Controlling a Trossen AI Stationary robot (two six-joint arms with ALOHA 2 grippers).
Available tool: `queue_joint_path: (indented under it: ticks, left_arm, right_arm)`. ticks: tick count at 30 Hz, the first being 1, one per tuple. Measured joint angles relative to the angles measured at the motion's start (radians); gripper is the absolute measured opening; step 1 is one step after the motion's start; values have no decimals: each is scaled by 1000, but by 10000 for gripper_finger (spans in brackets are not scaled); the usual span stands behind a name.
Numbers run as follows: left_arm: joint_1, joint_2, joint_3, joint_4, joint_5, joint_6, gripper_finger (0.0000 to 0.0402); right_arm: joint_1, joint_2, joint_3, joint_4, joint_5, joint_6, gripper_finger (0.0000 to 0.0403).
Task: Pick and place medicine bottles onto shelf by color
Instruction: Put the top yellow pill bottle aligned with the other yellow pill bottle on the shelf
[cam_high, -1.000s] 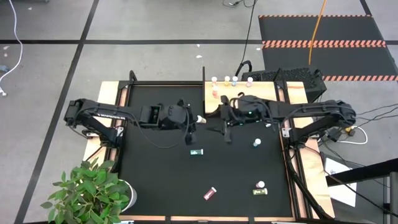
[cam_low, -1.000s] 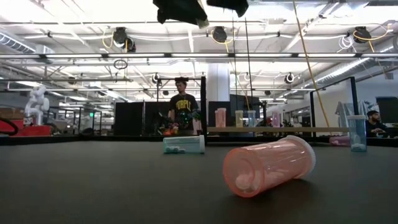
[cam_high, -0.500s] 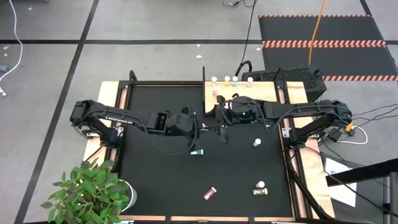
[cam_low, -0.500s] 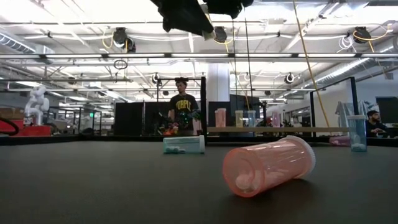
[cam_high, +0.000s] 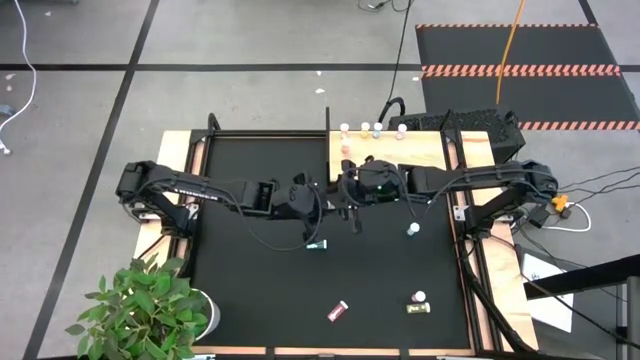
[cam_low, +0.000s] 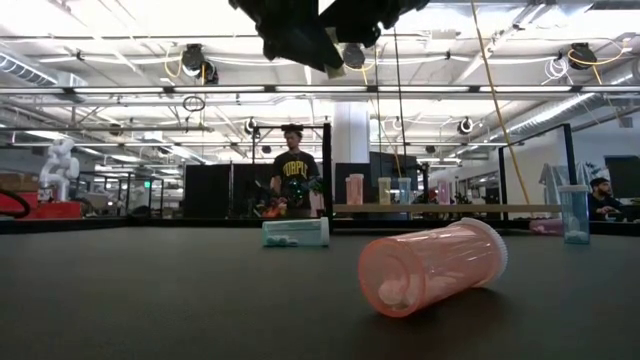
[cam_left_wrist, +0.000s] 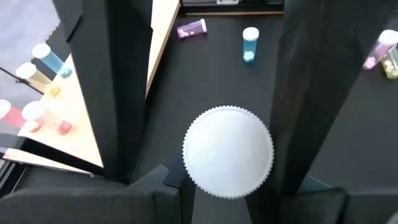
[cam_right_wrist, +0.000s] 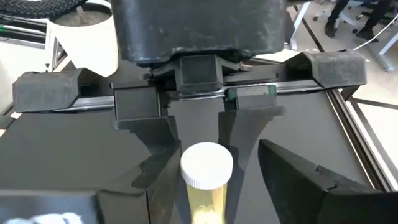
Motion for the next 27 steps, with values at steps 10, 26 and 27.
queue_joint_path:
  ticks: [10, 26, 27]
  left_arm:
    - [1, 1, 0, -7, 0, -7, 104]
    - [1, 1, 0, -9, 0, -23, 115]
    - [1, 1, 0, -9, 0, -41, 121]
  right_arm:
    - [-2, 1, 0, -20, -26, -1, 163]
    - [-2, 1, 0, -29, -27, 5, 115]
    - [-2, 1, 0, -29, -26, 7, 116]
